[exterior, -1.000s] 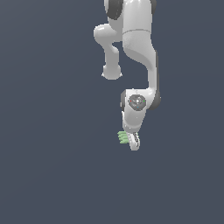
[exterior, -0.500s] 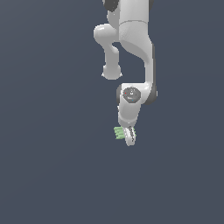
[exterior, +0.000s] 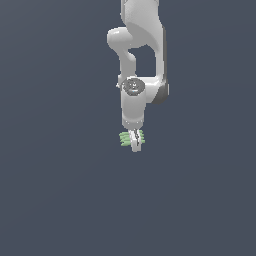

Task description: Pick up the object and move it to a goal position.

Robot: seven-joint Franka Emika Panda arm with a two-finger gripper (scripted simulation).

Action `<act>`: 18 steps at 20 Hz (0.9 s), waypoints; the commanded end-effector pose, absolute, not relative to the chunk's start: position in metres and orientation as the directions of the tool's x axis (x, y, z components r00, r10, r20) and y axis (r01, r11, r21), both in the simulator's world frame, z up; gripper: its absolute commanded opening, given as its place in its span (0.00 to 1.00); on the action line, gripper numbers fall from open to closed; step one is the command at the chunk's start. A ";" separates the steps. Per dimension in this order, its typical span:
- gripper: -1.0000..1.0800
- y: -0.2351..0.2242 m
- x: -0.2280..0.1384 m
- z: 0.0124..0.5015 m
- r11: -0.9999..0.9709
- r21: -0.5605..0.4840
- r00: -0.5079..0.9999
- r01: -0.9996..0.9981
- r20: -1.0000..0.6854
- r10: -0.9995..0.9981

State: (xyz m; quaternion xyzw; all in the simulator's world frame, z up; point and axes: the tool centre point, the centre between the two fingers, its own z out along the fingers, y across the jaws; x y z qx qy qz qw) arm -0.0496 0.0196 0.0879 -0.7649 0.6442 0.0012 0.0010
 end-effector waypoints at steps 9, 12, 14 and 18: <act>0.00 -0.050 -0.099 0.158 -0.170 0.000 0.170 -0.985 -0.006 -0.985; 0.00 -0.066 -0.110 0.175 -0.170 0.000 0.170 -0.985 -0.004 -0.985; 0.00 -0.076 -0.117 0.185 -0.170 0.000 0.170 -0.985 -0.004 -0.985; 0.00 -0.091 -0.126 0.200 -0.170 0.000 0.170 -0.985 -0.002 -0.985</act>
